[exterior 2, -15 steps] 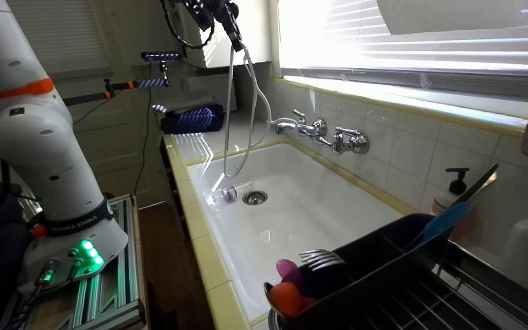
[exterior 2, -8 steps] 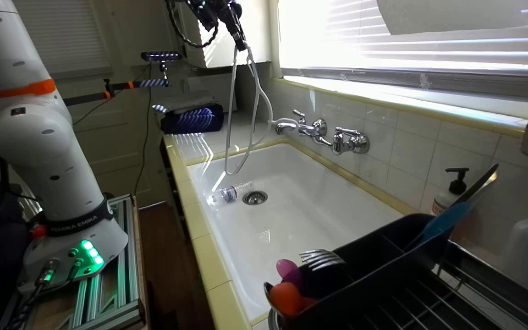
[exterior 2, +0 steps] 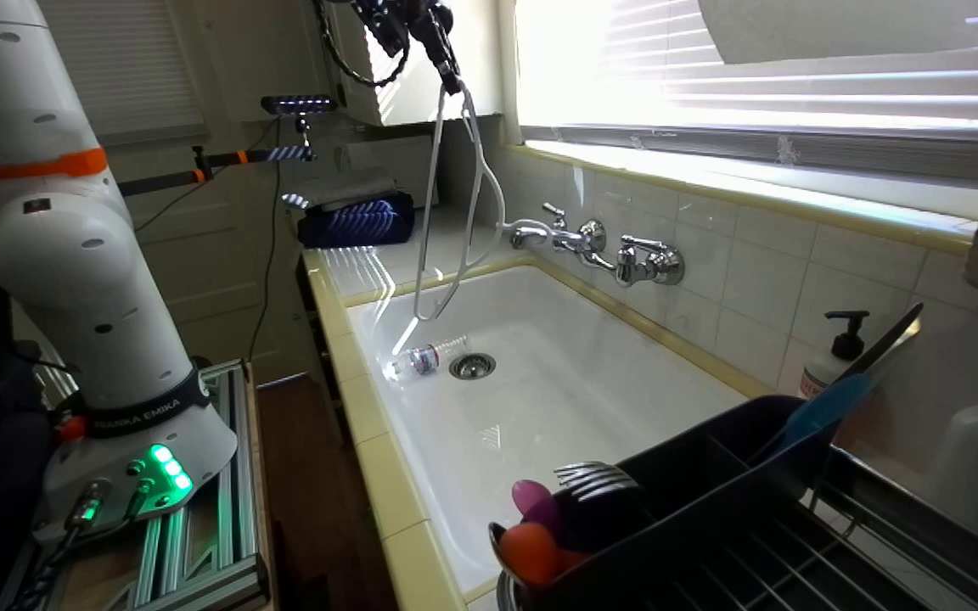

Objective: Hang the hanger on the tap

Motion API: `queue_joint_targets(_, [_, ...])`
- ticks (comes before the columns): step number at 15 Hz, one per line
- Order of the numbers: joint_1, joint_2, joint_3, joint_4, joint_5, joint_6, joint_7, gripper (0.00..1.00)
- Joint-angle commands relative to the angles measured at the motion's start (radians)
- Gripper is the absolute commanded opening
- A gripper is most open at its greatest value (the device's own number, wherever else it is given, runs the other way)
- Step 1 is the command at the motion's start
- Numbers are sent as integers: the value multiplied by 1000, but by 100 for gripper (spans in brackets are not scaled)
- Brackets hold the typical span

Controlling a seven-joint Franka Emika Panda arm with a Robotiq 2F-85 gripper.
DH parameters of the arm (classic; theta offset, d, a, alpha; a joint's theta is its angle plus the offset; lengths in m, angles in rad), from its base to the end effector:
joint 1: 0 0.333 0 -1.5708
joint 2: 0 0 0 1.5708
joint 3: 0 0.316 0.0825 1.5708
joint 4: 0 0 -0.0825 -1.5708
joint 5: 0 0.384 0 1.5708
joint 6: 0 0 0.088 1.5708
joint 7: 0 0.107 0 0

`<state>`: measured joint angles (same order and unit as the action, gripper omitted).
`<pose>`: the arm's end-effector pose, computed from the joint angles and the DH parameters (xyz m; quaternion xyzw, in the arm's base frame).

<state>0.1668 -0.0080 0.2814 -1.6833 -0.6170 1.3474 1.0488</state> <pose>0.5011 0.1620 0.5847 0.8922 -0.2953 0.0929 0.3288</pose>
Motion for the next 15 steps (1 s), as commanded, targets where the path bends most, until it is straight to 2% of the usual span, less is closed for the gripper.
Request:
queue_joint_targets(1, [32, 44, -13, 52, -4, -27, 0, 2])
queue_joint_targets(15, [96, 128, -17, 86, -181, 3, 77, 2])
